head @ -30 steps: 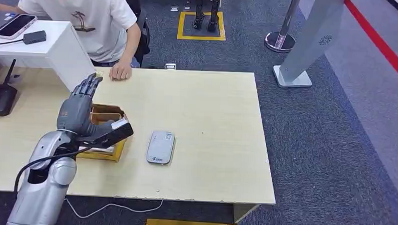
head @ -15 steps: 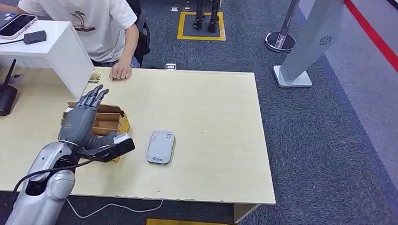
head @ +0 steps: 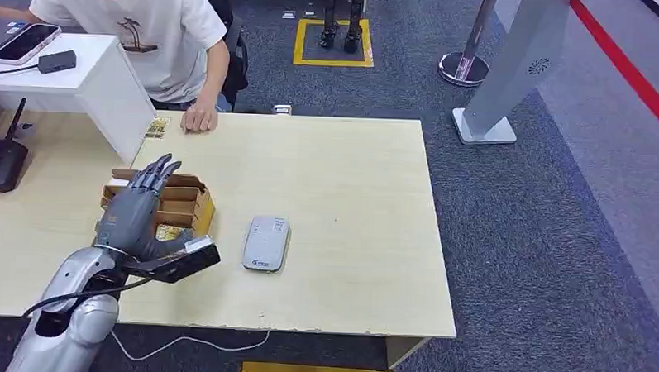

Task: Pass the card to the sensor for recognition and then transmit it.

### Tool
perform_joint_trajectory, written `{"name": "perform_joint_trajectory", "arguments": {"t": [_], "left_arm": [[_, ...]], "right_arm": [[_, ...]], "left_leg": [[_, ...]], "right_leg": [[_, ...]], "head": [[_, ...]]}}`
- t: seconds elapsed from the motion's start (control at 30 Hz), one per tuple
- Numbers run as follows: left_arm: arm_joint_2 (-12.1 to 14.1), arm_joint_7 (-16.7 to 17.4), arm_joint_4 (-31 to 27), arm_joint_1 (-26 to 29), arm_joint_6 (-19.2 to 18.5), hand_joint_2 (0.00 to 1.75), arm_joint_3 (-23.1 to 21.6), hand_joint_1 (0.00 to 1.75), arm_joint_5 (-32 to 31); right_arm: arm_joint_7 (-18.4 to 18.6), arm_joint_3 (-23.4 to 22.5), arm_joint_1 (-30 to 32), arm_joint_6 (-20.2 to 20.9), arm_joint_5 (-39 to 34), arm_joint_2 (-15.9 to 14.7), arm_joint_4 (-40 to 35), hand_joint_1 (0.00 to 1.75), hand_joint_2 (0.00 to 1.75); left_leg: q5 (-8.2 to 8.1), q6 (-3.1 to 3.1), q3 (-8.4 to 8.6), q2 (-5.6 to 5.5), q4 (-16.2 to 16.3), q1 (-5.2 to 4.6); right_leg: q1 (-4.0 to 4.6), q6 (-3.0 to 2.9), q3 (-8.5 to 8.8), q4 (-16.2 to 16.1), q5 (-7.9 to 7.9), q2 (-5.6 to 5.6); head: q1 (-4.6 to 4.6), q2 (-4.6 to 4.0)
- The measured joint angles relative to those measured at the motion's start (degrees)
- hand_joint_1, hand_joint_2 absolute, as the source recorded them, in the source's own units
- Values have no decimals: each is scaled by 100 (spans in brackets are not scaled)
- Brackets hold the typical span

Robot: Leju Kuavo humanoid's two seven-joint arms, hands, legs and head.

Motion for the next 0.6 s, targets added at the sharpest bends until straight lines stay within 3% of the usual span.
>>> {"name": "perform_joint_trajectory", "arguments": {"t": [0.6], "left_arm": [[614,-17,-356,764,-20,175,-44,0,319]], "right_arm": [[-33,-68,-1,0,0,0,0,0,0]], "left_leg": [[0,0,0,-1,-1,0]], "right_leg": [[0,5,1,0,-4,-1]], "head": [[-2,0]]}}
